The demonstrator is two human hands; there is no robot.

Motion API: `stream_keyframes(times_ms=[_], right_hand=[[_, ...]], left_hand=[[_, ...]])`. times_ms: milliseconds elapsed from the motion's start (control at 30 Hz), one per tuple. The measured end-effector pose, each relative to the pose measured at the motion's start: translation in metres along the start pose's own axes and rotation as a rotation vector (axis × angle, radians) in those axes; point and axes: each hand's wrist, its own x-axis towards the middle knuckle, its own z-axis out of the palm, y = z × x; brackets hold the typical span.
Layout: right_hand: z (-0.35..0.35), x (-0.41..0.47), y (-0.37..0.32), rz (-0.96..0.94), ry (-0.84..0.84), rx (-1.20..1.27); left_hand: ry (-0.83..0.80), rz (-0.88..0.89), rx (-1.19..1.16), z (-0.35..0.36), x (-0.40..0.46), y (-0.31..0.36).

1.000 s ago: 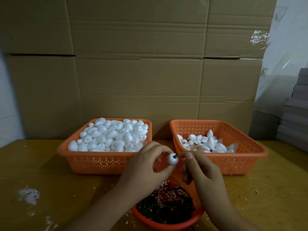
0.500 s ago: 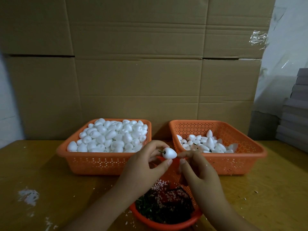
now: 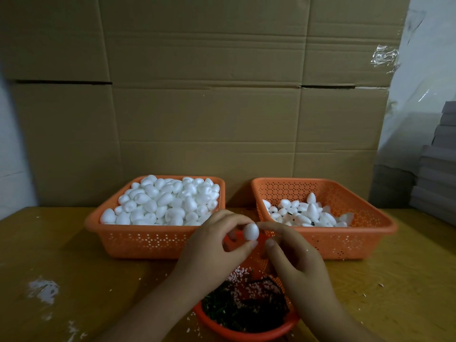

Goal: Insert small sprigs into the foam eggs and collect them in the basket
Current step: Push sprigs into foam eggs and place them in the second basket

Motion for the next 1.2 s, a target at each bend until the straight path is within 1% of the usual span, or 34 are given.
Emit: stream_keyframes(times_ms=[133, 433, 567, 633, 733, 800, 867, 933, 1033, 1200], right_hand=[[0.0, 0.0, 0.0, -0.006, -0.048, -0.039], [0.002, 0.001, 0.004, 0.061, 0.032, -0.042], [0.001, 0.001, 0.005, 0.054, 0.016, -0.078], [0.001, -0.001, 0.003, 0.036, 0.002, -0.079], [0.001, -0.001, 0.003, -0.004, -0.024, -0.093], [0.001, -0.001, 0.003, -0.023, -0.032, -0.121], [0.001, 0.0, 0.005, -0.032, -0.042, -0.128], [0.001, 0.0, 0.006, -0.014, -0.043, -0.106], [0.001, 0.001, 0.009, 0.007, -0.013, -0.104], [0.002, 0.002, 0.01, -0.007, -0.001, -0.104]], left_hand=[[0.016, -0.015, 0.016, -0.001, 0.0, 0.001], [-0.004, -0.114, -0.14, -0.001, 0.0, -0.003], [-0.021, -0.128, -0.166, -0.001, 0.0, -0.003], [-0.035, -0.116, -0.161, 0.0, 0.0, -0.003], [-0.046, -0.052, -0.1, -0.001, 0.0, 0.0], [-0.029, -0.009, -0.052, 0.0, 0.001, 0.001], [0.002, -0.006, -0.038, 0.0, 0.001, 0.0], [0.011, -0.061, -0.096, 0.0, 0.001, -0.002], [-0.02, -0.13, -0.191, 0.001, 0.001, -0.004], [-0.075, -0.144, -0.277, 0.0, 0.002, -0.005]])
